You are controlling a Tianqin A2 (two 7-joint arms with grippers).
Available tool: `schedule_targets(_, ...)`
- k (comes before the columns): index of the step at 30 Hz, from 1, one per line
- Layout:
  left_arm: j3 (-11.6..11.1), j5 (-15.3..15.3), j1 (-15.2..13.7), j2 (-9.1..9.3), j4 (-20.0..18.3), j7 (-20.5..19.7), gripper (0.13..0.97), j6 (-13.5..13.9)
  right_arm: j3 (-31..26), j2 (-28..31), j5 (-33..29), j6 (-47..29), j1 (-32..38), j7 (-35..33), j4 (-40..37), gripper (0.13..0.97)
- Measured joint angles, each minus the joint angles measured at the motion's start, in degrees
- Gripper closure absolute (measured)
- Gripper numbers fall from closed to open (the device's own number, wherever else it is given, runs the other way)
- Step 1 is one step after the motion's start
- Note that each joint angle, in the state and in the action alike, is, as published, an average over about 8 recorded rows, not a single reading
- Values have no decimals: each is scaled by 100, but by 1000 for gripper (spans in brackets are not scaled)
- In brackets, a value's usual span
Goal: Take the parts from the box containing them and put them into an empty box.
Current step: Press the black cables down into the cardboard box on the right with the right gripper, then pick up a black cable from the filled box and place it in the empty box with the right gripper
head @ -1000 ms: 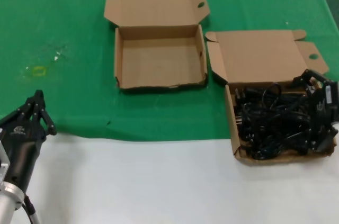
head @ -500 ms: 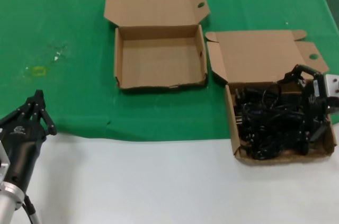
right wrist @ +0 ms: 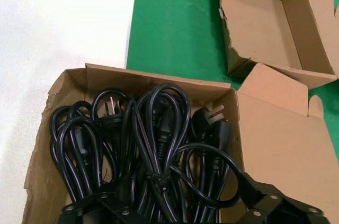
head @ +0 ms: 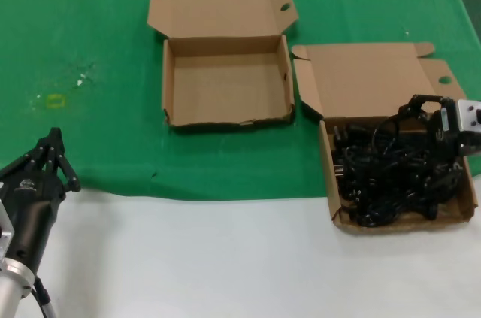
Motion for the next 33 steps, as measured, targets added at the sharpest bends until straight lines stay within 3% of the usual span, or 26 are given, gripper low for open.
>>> schedule_targets(7, 0, 0, 0, 0, 0, 0, 953, 0, 31, -2, -26, -36, -25, 105, 23, 424)
schedule_targets(11, 0, 0, 0, 0, 0, 0, 953, 0, 44, 3, -42, -44, -50, 167, 49, 424)
schedule_targets(19, 0, 0, 0, 0, 0, 0, 953, 0, 55, 28, -84, -58, -127, 319, 154, 645)
schedule_targets(28, 0, 1, 0, 0, 0, -3, 953, 0, 82, 113, -115, -83, -228, 507, 395, 808)
schedule_targets(33, 0, 1, 0, 0, 0, -5, 953, 0, 119, 208, -108, -142, -251, 623, 570, 844)
